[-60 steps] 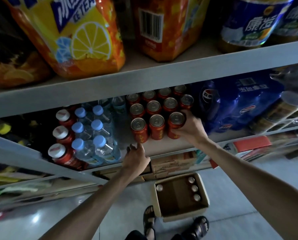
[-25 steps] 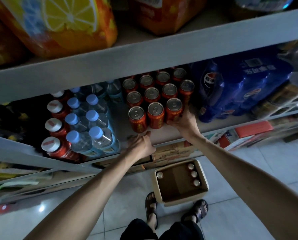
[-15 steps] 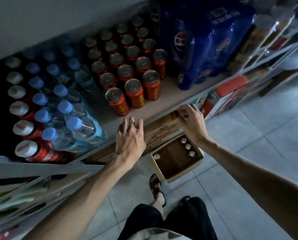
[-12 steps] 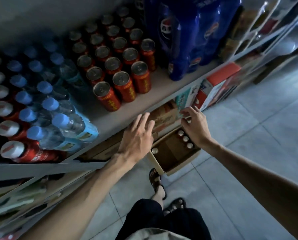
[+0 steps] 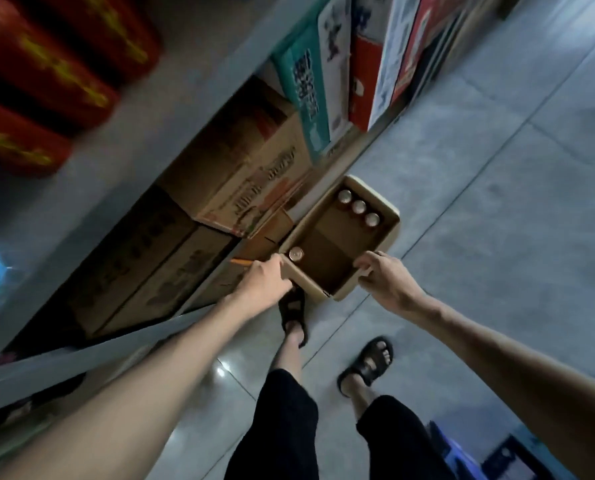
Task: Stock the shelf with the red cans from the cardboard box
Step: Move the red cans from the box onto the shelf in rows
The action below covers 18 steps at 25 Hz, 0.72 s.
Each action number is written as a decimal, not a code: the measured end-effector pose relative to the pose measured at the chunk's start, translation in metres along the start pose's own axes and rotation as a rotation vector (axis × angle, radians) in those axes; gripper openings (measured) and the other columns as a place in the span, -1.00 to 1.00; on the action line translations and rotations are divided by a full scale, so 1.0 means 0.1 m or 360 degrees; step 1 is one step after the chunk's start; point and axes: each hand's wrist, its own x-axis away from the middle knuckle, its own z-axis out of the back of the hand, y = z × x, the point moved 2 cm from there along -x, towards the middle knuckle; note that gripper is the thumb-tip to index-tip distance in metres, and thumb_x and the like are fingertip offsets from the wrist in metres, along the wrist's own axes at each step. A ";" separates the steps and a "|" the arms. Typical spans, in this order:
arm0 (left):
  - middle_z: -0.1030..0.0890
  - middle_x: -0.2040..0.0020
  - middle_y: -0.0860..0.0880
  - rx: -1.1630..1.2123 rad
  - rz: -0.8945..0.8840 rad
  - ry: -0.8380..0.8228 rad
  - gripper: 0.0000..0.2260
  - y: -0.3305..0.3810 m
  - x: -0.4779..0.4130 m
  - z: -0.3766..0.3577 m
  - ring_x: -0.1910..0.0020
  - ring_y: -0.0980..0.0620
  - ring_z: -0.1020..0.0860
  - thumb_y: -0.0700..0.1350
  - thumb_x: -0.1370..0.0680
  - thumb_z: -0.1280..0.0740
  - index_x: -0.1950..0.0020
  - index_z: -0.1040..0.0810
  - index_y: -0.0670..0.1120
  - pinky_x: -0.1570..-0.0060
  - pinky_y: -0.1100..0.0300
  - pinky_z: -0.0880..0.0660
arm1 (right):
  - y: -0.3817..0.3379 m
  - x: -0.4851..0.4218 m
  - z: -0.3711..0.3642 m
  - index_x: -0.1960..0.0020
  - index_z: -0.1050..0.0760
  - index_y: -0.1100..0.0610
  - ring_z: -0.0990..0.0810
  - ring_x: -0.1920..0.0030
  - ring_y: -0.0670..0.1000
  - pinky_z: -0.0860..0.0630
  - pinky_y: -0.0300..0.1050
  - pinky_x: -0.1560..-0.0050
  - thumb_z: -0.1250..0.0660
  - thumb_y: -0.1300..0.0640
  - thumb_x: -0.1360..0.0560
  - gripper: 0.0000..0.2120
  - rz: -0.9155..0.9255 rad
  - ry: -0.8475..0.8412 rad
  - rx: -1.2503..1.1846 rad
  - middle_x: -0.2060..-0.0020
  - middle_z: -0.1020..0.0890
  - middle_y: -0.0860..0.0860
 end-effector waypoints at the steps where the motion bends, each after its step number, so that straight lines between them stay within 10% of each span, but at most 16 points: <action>1: -0.57 -0.18 -0.25 -0.0026 0.0025 -0.0019 -0.61 -0.06 -0.24 -0.16 -0.21 -0.24 -0.51 -0.05 -0.53 -0.30 -0.31 -0.38 -0.15 -0.09 0.05 -0.45 | 0.17 -0.15 -0.21 -0.21 -0.54 0.15 -0.59 -0.03 0.15 -0.53 -0.03 -0.02 -0.35 0.27 -0.46 -0.68 -0.0024 -0.0037 0.0024 -0.08 -0.57 0.11; 12: -0.56 -0.27 -0.28 0.0197 0.0421 -0.0053 -0.19 -0.96 -3.25 -1.91 -0.25 -0.23 -0.54 0.01 -0.54 -0.33 -0.59 0.11 -0.17 -0.24 0.00 -0.47 | 1.57 -2.87 -2.81 -0.54 -0.19 -0.12 -0.40 -0.39 0.13 -0.50 -0.03 -0.24 -0.39 0.21 -0.42 -0.23 0.0299 -0.0231 0.0376 -0.48 -0.31 0.08; 18: -0.49 -0.33 -0.25 0.0276 0.0396 0.0236 -0.10 -1.11 -3.70 -2.39 -0.23 -0.20 -0.53 -0.02 -0.54 -0.31 -0.56 0.34 -0.14 0.05 0.17 -0.33 | 1.54 -3.57 -3.65 -0.54 -0.18 -0.12 -0.31 -0.42 0.20 -0.40 0.05 -0.31 -0.22 0.07 -0.59 -0.45 0.0660 -0.0049 0.0469 -0.52 -0.20 0.15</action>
